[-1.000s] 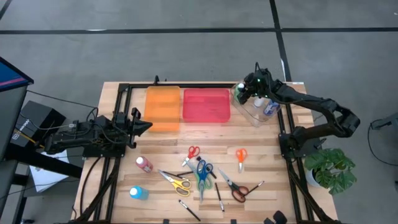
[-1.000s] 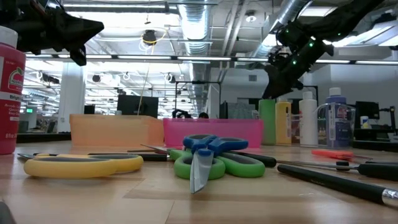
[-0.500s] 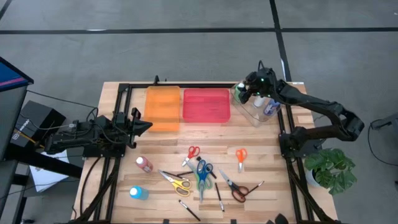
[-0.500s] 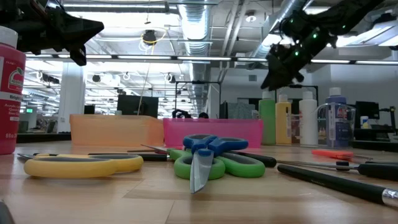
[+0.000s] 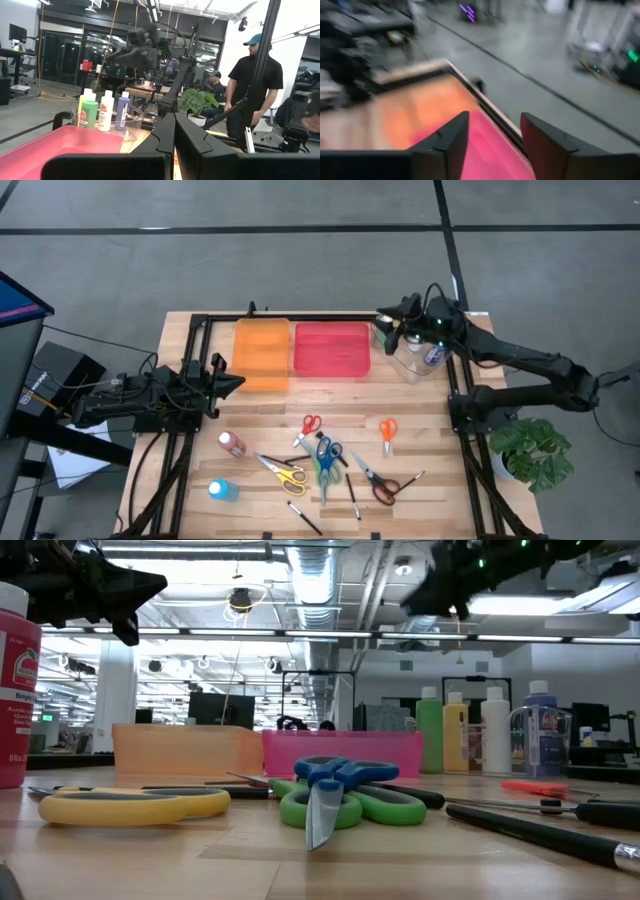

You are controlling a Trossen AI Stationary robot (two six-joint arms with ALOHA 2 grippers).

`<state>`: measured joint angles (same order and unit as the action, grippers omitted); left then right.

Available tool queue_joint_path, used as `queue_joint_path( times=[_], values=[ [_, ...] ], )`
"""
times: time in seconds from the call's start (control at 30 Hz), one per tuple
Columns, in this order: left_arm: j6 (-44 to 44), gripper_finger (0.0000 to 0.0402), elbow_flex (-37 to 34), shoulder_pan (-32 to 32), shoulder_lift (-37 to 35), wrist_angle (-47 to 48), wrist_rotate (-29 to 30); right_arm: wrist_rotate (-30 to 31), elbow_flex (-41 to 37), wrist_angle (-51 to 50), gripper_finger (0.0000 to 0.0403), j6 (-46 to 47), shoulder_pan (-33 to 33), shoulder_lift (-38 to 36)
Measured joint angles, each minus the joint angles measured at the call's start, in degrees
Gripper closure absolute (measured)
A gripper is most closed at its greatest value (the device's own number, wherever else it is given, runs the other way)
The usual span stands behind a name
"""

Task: Pick & Place Paint Supplies
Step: Put the pink paint bottle into the transparent bin

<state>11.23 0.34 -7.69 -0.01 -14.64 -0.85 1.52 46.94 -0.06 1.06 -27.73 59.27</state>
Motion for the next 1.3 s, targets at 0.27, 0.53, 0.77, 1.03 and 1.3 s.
queue_joint_path(
  times=[0.27, 0.53, 0.77, 1.03, 1.3],
  values=[
    [0.01, 0.0401, 0.00, 0.00, 0.00, 0.00, 0.01, 2.64, 0.02, 8.09, 0.0351, -4.06, 12.38, 0.02],
    [0.00, 0.0401, 0.00, -0.01, 0.00, 0.01, 0.01, 4.95, 0.07, 10.95, 0.0390, -4.11, 20.40, 5.37],
    [0.02, 0.0401, 0.00, 0.01, 0.00, 0.01, -0.01, 6.75, 0.04, 19.80, 0.0387, -4.70, 24.21, 14.42],
    [0.01, 0.0401, 0.00, 0.00, 0.00, -0.01, 0.00, 6.73, 0.51, 27.26, 0.0338, -7.53, 25.95, 23.01],
    [0.01, 0.0401, 0.00, 0.00, 0.00, -0.01, 0.01, 6.71, 1.32, 26.59, 0.0264, -7.63, 26.87, 22.87]
  ],
)
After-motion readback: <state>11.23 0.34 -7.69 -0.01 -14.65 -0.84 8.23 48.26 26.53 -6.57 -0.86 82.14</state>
